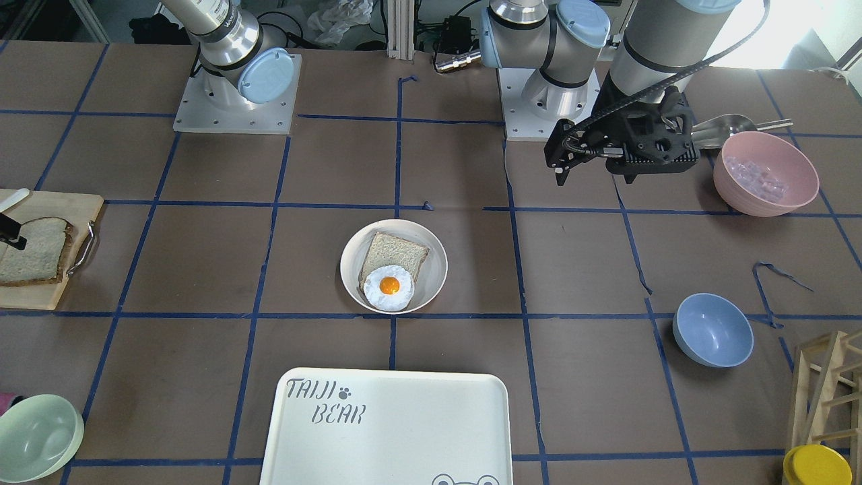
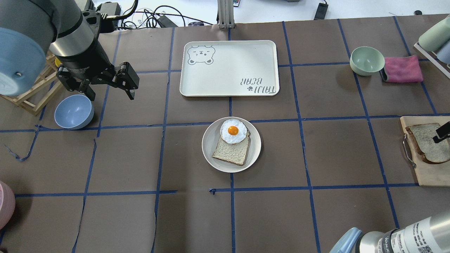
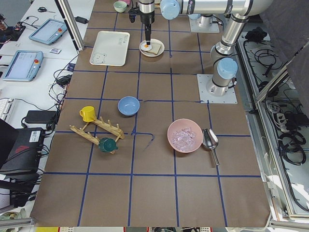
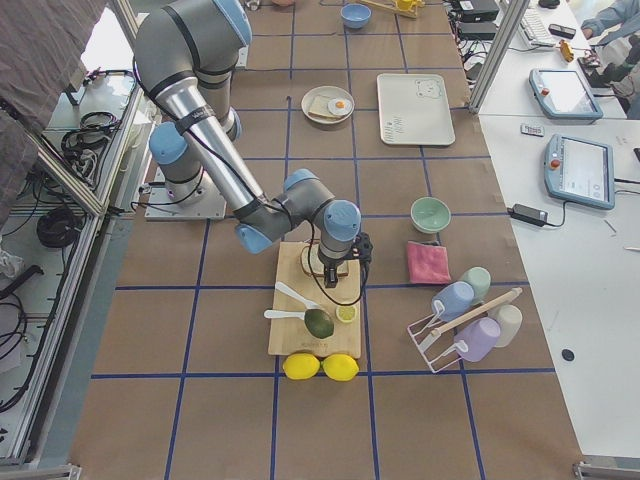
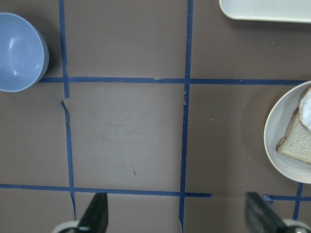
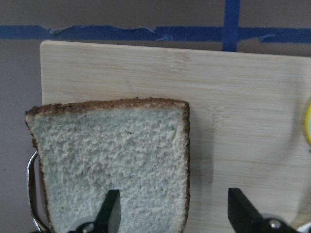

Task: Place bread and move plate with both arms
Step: 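Close the right gripper on the edge of the bread slice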

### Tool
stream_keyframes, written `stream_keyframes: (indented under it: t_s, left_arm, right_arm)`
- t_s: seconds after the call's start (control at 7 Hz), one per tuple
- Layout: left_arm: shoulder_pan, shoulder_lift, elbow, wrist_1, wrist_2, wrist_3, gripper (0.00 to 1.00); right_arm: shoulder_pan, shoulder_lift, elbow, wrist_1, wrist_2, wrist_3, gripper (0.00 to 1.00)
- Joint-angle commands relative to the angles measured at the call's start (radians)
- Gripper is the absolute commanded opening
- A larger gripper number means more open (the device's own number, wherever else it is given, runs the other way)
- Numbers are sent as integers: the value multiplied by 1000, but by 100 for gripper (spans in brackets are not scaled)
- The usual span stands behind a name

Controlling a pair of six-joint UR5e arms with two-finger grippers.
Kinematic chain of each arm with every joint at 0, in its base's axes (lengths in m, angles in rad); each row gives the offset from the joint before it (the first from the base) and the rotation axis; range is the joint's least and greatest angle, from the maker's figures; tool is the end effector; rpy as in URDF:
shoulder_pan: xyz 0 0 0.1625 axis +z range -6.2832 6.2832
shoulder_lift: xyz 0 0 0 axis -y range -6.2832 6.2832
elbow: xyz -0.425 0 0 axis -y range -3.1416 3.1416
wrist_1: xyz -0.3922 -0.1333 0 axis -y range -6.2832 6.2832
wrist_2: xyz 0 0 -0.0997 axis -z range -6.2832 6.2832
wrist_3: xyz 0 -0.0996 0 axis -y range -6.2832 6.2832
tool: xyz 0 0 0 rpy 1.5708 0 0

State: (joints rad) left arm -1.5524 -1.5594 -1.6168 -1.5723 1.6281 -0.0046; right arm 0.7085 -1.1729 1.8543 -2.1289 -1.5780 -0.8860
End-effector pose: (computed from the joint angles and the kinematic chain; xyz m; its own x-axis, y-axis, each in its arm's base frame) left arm -0.1187 -0.4854 0.4709 -0.9981 -0.0209 -0.0574 -0.0230 0.9991 0.0358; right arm -0.3359 -0.4625 0.1962 -0.9957 -0.0203 -0.0907 -0.0279 0.9961 0.0833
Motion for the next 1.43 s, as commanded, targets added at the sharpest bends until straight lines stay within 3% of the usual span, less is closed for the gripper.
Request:
stream_keyframes:
  t_s: [0.0,0.14,0.43,0.86,1.29]
  left_arm:
    - [0,-1,0,0,-1,0,100]
    - [0,-1,0,0,-1,0,100]
    - [0,-2,0,3,-1,0,100]
    - [0,-5,2,6,-2,0,100]
    - [0,-5,2,6,-2,0,100]
  right_arm:
    - [-1,10,0,0,-2,2,50]
    - [-1,7,0,0,-7,5,27]
    - [-1,-2,-1,1,-11,-5,2]
    - [-3,-7,-1,1,-20,-13,0]
    - [6,-115,-6,27,-20,-7,0]
